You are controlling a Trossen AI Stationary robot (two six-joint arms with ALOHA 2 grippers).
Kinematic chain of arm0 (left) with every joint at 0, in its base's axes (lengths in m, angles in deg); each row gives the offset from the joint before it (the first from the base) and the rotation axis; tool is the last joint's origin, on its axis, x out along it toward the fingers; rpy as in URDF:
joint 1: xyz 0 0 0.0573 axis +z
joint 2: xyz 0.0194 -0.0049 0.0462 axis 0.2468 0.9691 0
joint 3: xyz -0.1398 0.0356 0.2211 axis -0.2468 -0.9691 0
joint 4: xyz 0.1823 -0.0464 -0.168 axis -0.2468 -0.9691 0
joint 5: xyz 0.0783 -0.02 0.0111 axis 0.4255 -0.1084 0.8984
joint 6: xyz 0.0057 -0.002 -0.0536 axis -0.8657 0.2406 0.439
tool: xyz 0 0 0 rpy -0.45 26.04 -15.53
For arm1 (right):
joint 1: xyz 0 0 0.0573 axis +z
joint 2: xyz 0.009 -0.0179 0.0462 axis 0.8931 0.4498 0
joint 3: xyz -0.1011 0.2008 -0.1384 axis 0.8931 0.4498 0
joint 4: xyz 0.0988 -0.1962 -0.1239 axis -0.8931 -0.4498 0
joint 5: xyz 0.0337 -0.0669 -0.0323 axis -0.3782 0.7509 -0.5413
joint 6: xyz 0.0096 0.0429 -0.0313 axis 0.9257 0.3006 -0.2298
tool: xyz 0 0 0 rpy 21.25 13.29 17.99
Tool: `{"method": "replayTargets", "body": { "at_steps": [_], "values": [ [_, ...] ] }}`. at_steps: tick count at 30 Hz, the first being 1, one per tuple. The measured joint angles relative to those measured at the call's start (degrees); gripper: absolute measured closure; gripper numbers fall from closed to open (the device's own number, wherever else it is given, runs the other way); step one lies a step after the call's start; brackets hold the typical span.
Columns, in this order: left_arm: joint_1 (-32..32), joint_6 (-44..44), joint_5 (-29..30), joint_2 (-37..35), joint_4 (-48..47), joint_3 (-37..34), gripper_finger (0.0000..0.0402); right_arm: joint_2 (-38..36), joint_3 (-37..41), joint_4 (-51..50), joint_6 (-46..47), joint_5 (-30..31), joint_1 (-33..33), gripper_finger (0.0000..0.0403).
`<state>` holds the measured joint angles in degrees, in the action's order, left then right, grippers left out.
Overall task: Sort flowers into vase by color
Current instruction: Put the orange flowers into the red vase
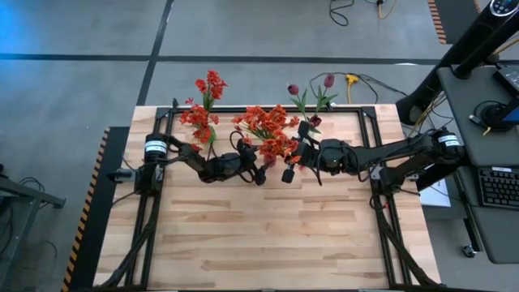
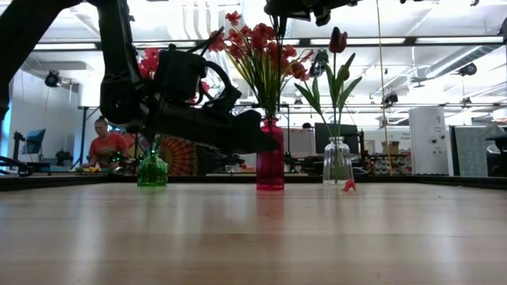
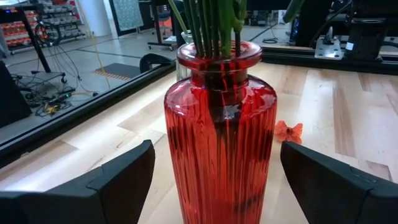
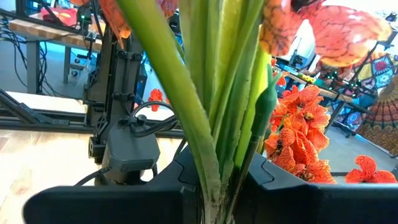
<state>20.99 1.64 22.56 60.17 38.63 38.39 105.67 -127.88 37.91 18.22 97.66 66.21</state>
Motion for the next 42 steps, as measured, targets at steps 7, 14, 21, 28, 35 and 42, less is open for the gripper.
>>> {"method": "replayTargets", "body": {
  "at_steps": [7,14,21,28,35,42],
  "values": [
    [0.07,-1.00,-0.02,-0.04,-0.43,0.74,0.0074,0.00,0.00,0.00,-0.03,0.00,0.00,0.0360],
    [0.11,-2.08,-0.02,-0.07,-1.70,1.55,0.0074,0.00,0.00,-0.02,-0.35,0.00,0.00,0.0360],
    [0.17,-2.10,0.05,-0.07,-1.71,1.55,0.0095,0.00,0.00,-0.04,-0.45,0.00,0.00,0.0360],
    [0.33,-2.06,0.38,-0.07,-2.47,1.70,0.0149,0.00,-0.01,-0.02,-0.37,-0.02,0.00,0.0360],
    [0.33,-1.90,0.46,-0.07,-2.58,1.77,0.0175,0.00,-0.02,-0.02,0.20,-0.02,0.00,0.0360],
    [0.33,-1.15,0.51,-0.07,-2.77,1.77,0.0160,0.00,-0.02,-0.02,0.24,-0.04,0.01,0.0360]
  ]
}}
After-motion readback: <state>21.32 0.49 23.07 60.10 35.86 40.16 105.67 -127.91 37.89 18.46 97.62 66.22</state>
